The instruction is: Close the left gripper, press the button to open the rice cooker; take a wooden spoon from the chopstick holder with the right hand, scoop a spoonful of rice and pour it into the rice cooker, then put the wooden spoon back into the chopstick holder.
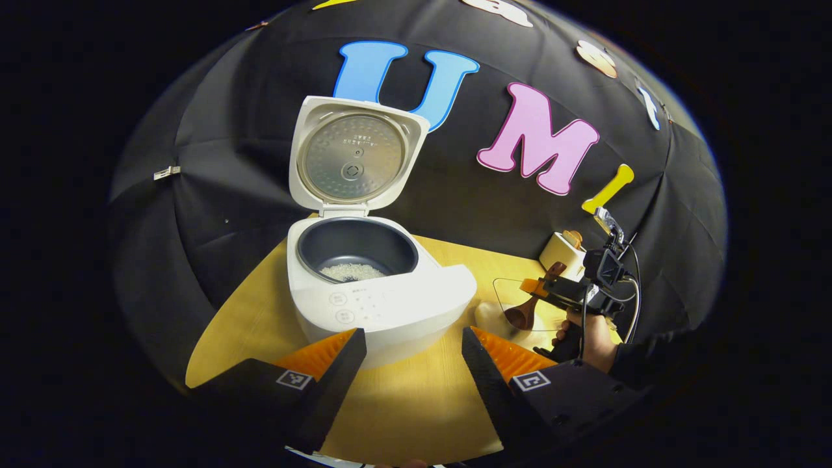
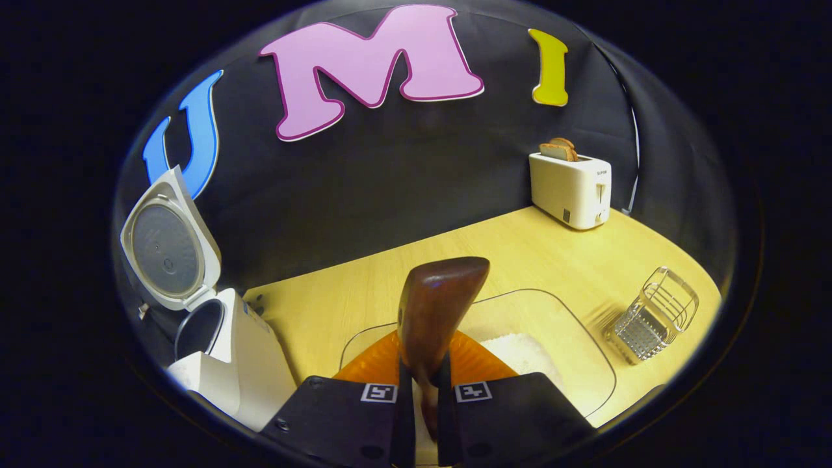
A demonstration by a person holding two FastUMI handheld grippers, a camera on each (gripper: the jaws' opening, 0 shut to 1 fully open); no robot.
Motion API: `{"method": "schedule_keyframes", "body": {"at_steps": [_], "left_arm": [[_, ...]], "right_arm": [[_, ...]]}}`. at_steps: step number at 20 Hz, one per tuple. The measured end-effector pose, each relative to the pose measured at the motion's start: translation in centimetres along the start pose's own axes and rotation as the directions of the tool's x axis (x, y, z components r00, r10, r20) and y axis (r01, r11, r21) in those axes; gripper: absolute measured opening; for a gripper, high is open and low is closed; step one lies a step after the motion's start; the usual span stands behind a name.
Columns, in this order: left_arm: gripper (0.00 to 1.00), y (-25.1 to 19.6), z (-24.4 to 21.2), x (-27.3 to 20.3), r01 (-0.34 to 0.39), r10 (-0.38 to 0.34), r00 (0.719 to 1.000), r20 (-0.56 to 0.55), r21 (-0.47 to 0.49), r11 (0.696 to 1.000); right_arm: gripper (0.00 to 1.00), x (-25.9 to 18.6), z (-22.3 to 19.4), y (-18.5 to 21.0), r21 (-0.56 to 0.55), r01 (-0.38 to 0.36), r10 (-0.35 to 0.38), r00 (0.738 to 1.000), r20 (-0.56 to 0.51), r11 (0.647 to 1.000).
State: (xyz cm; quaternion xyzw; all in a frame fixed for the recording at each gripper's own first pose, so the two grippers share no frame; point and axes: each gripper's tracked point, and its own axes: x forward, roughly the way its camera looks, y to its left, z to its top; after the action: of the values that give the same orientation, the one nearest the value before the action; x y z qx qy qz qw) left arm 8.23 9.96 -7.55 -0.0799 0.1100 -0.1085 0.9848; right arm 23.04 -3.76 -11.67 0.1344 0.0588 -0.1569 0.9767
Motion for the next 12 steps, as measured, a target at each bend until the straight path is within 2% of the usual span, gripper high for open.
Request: {"method": "schedule_keyframes", "body": {"at_steps": [5,12], "left_arm": [[0.96,-0.6,0.1,-0.3,-0.001,0.001,1.000,0.008,0.004,1.000],[0.96,-1.3,0.1,-1.3,-0.018,0.018,1.000,0.024,-0.001,1.000]], "right_arm": [[0.17,-0.7,-0.7,0.3,0.180,-0.018,0.031,0.997,-0.067,0.983],[0.17,-1.4,0.0,-0.7,0.264,-0.031,0.059,0.994,-0.096,0.964]]}}
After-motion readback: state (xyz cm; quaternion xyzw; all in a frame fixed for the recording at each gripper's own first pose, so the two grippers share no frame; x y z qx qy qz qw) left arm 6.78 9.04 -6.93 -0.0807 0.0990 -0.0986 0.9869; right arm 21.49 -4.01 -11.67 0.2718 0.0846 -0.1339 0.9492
